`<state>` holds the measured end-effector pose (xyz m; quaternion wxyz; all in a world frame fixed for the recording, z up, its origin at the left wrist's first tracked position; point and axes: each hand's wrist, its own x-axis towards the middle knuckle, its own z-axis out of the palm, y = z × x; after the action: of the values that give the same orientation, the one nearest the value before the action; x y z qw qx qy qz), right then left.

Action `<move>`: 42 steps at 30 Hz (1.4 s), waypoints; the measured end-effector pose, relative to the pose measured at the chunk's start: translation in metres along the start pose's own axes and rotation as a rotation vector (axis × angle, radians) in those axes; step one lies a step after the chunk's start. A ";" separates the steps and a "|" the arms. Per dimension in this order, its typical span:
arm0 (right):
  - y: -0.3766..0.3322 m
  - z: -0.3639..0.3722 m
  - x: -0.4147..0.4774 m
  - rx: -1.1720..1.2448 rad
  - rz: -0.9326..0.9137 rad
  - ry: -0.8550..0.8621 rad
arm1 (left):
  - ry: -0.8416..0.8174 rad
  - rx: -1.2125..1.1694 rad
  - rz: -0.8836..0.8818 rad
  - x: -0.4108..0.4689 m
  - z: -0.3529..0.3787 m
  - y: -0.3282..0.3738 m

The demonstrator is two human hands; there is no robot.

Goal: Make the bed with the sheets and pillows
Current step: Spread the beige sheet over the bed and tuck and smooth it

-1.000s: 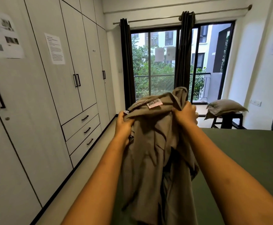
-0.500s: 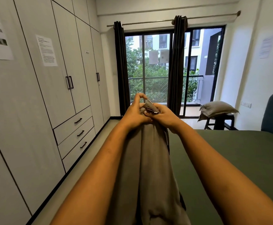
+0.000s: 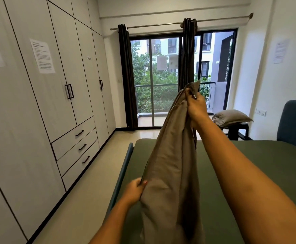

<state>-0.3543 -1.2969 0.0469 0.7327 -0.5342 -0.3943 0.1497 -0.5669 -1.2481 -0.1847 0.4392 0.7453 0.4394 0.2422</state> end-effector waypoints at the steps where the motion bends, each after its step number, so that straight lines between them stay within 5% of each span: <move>1: -0.003 -0.005 0.001 0.010 0.001 0.024 | 0.039 -0.098 -0.026 0.002 0.001 -0.005; 3: -0.002 -0.015 0.004 -0.043 -0.032 0.115 | 0.189 -0.221 -0.051 0.012 -0.006 0.007; 6: 0.009 -0.036 0.007 -0.476 -0.147 0.213 | 0.440 -0.435 -0.081 0.032 -0.033 0.046; 9: 0.023 -0.052 0.003 -0.854 -0.217 0.094 | 0.553 -0.339 0.083 0.042 -0.056 0.096; 11: 0.026 -0.048 -0.005 -0.852 -0.224 -0.185 | 0.547 -0.133 0.299 0.037 -0.061 0.132; 15: 0.026 -0.014 -0.039 -0.478 0.004 -0.777 | 0.433 0.133 0.567 0.032 -0.048 0.179; 19: 0.055 0.004 -0.055 -0.747 0.002 -0.771 | 0.378 0.131 0.632 0.032 -0.041 0.193; 23: 0.064 -0.011 -0.052 -0.767 0.070 -0.667 | 0.317 0.224 0.697 0.027 -0.042 0.175; 28: 0.023 -0.017 -0.027 -0.714 -0.174 -0.387 | 0.215 0.537 0.516 0.035 -0.043 0.119; 32: 0.005 -0.008 -0.021 -0.574 -0.225 -0.329 | 0.233 0.388 0.190 0.046 -0.041 0.109; 35: 0.014 -0.018 -0.010 -0.468 -0.155 -0.220 | 0.087 0.143 0.034 0.051 -0.052 0.105; 39: 0.033 -0.041 -0.001 -0.611 -0.057 -0.353 | 0.109 -0.272 0.015 0.066 -0.056 0.087; 42: 0.065 -0.050 -0.002 -0.934 0.157 -0.613 | 0.222 -0.260 0.088 0.088 -0.055 0.075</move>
<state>-0.3056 -1.3062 -0.0186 0.2571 -0.7617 -0.5723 0.1618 -0.5310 -1.1648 -0.0951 0.4694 0.6696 0.4171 0.3967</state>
